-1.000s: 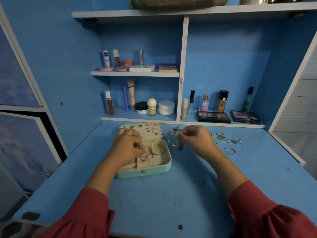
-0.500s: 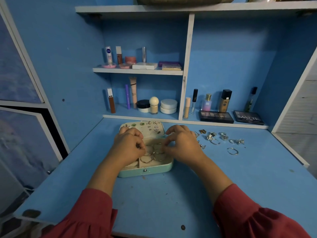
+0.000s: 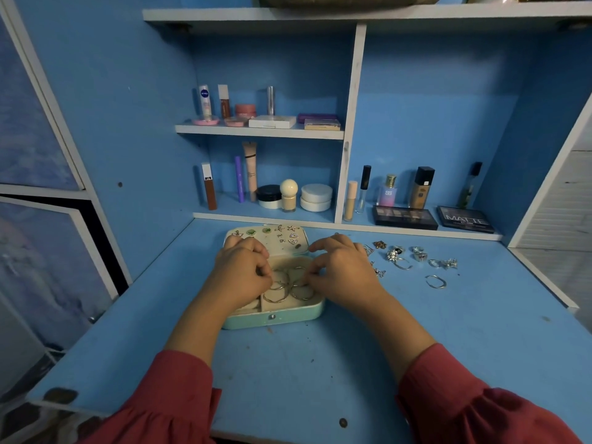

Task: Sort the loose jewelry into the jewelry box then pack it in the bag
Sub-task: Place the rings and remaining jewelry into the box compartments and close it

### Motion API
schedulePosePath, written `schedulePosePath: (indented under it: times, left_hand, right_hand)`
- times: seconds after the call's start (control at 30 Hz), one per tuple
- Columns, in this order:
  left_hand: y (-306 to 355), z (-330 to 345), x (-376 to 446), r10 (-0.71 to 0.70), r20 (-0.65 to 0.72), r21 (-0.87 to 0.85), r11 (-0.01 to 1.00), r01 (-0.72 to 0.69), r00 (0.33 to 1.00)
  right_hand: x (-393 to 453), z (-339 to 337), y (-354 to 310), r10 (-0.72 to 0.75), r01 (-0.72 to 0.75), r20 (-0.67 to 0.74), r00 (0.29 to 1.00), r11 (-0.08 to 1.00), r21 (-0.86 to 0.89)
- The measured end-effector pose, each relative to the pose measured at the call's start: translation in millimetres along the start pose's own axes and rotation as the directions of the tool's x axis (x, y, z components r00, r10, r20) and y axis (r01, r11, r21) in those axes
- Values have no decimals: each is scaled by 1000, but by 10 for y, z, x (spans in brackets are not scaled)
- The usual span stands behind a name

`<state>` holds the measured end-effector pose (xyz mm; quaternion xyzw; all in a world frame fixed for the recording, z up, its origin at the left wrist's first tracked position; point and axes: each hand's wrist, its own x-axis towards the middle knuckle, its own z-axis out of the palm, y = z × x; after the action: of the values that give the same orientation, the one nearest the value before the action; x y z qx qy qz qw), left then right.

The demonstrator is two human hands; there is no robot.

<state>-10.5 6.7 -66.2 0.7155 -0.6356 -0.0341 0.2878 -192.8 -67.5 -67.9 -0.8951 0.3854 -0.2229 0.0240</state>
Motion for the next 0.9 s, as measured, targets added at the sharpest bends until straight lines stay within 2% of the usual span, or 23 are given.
schedulePosePath:
  times: [0.2,0.33,0.5,0.63,0.73,0.8,0.9]
  left_hand:
    - [28,-15,-3,-13,10,-8,1000,13,1000]
    - [35,-12,-3,-19,-30,-20,1000,18,999]
    - [108,-41,-29,-14,-100,-58,998,8,995]
    - [344,45,45,-40,-202,-96,995,20,979]
    - [676,254,105,3,-275,-158,986,-48,961]
    - [900,437,129,65,-262,-163,980,-111,963]
    - [1199,706,173,135,-166,-133,978,-158,977]
  right_hand:
    - [5,16,38,22,-17,-43,999,994,106]
    - [-2,-10,135,106,-73,-95,990,951,299]
    - [-65,-233,450,267,-226,-62,962,901,370]
    - [-176,-492,821,431,-401,26,902,813,423]
    - [-251,-619,1078,540,-501,25,842,762,411]
    - [-303,-678,1232,602,-575,48,797,732,365]
    - [-396,-764,1430,677,-679,128,724,669,303]
